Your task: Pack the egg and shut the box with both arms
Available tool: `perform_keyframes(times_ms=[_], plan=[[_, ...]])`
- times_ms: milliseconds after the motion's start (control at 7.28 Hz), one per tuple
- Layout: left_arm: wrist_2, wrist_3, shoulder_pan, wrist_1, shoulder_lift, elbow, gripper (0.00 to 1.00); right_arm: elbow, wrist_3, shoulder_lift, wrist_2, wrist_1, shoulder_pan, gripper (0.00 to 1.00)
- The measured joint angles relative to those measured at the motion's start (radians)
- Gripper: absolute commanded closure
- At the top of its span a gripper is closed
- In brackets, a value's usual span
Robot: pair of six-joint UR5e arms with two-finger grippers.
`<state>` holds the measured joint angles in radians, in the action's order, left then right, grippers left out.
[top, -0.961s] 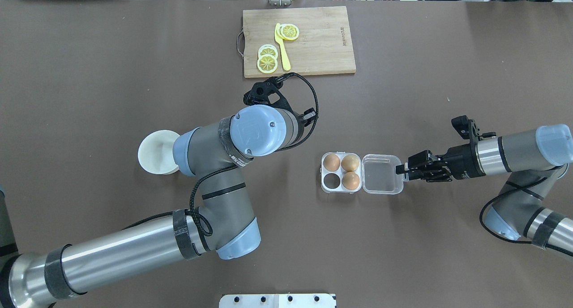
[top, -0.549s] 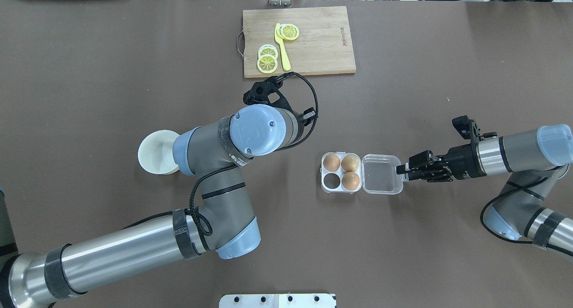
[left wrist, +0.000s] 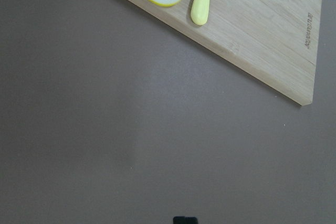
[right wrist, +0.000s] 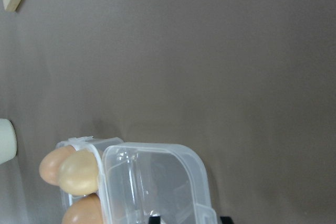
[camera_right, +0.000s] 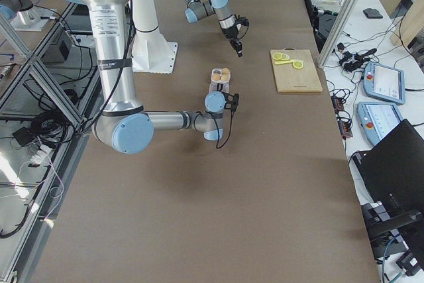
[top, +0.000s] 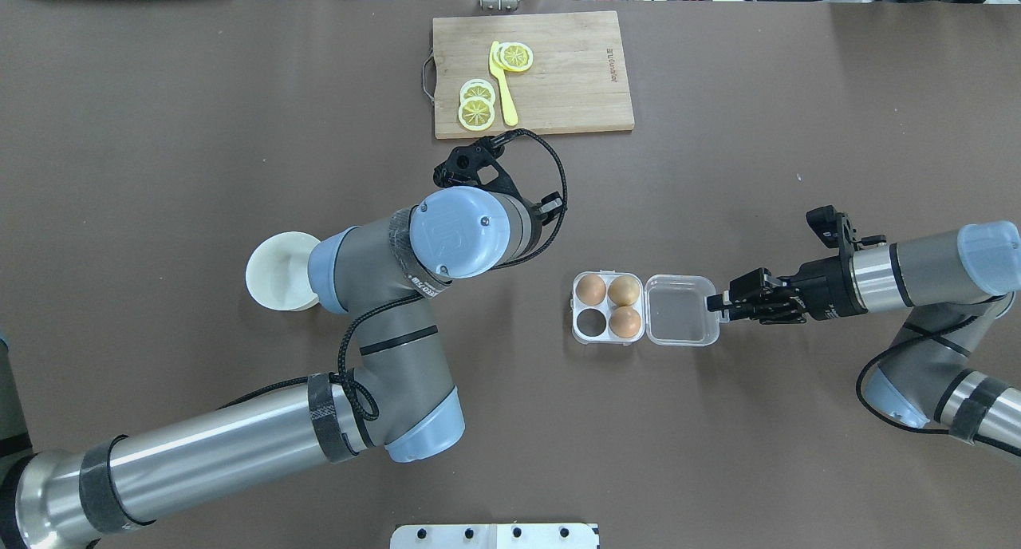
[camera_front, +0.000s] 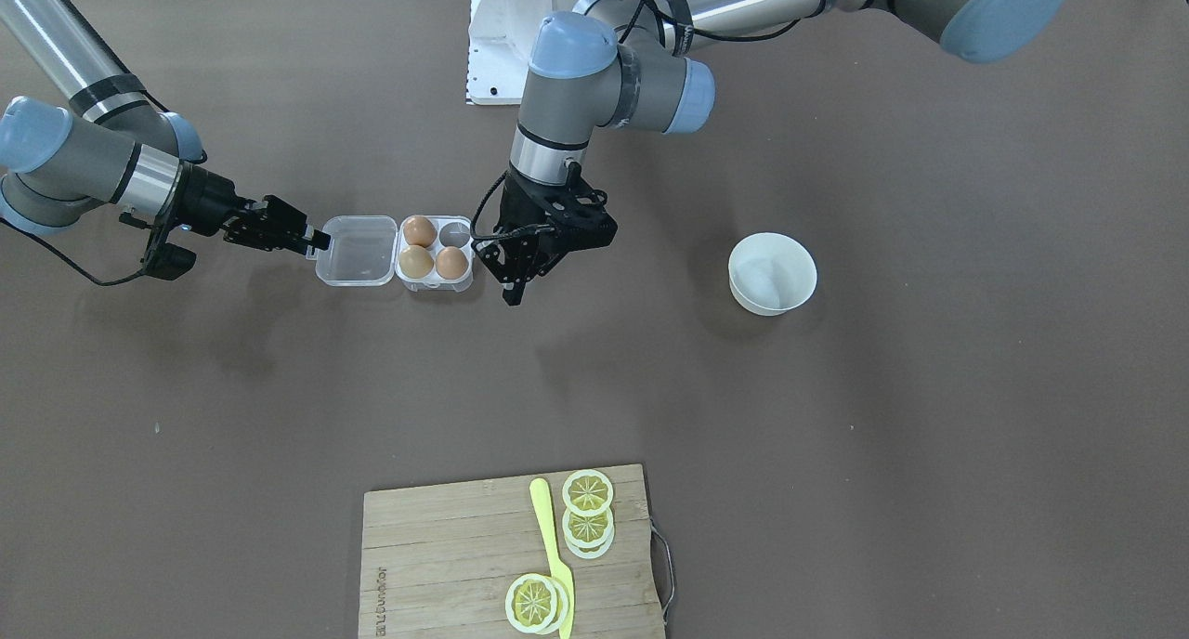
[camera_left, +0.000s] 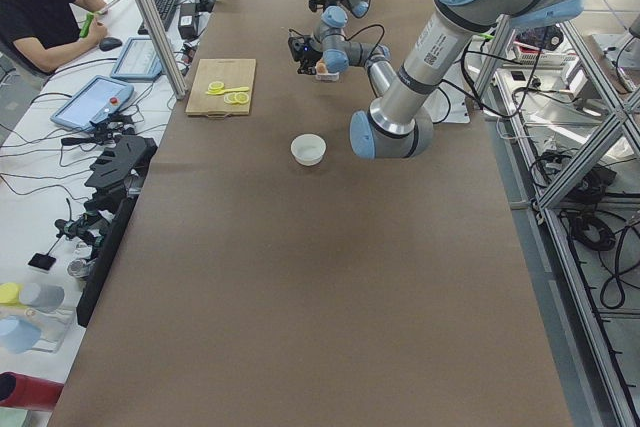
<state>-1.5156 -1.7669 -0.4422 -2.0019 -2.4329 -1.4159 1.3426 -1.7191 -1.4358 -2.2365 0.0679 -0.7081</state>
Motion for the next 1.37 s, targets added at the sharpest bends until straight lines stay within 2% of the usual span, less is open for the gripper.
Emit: perform_keyframes(times_ms=[961, 1236, 1373], plan=[[0.000, 0.000, -0.001, 0.000, 0.000, 0.001, 1.00, 0.002, 0.001, -0.003, -0.009, 0.003, -0.007, 0.58], [0.000, -0.001, 0.000, 0.000, 0.000, 0.001, 1.00, 0.002, 0.001, -0.004, -0.015, 0.003, -0.013, 0.62], [0.000, -0.001, 0.000, 0.000, 0.000, 0.002, 1.00, 0.003, 0.000, -0.003, -0.017, 0.003, -0.013, 0.69]])
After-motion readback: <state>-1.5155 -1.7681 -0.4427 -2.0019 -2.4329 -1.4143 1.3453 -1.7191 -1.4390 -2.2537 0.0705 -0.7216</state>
